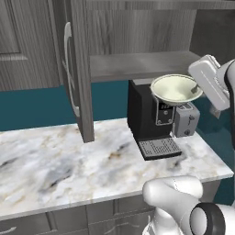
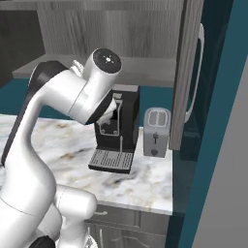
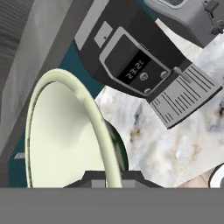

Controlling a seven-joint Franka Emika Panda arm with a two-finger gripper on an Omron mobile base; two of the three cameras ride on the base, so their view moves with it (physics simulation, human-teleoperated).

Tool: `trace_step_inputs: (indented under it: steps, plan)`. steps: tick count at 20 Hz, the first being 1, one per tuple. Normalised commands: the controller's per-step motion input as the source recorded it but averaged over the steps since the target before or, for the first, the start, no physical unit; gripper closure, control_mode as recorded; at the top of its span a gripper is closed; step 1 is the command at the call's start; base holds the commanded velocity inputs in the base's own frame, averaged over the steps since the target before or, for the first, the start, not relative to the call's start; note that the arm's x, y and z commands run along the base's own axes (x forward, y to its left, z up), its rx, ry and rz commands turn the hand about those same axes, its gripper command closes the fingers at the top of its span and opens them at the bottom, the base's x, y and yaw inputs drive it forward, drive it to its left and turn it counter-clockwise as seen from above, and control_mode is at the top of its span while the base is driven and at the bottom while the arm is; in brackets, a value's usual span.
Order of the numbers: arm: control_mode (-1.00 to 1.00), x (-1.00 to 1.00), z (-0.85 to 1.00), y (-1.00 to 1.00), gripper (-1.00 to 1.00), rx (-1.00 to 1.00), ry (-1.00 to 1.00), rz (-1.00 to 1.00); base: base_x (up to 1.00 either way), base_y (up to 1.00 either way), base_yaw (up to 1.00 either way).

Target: Take the smaller bowl and place it next to the appetizer plate on the dining counter , and place the larger bowl next to the plate with cooked food.

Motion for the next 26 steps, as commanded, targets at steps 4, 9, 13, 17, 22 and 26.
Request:
trace_step_inputs:
  steps: [4,9,13,17,22,26]
  plan:
    - [-1.00,-0.16,-0.44,0.00,1.00,0.00,0.00,0.04,0.00,0.00,0.00]
    - [-1.00,-0.17,-0.35,0.00,1.00,0.00,0.03,0.10,0.00,0.00,0.00]
    - [1.00,-0.10,-0.08,0.00,1.00,0.00,0.00,0.03,-0.40,0.06,0.10]
    - [1.00,0.00,0.00,0.00,1.00,0.00,0.00,0.00,-0.95,0.21,0.19]
    - [1.00,0.00,0.00,0.00,1.00,0.00,0.00,0.00,-1.00,0.25,0.27]
    - [1.00,0.00,0.00,0.00,1.00,0.00,0.00,0.00,-0.89,0.45,0.42]
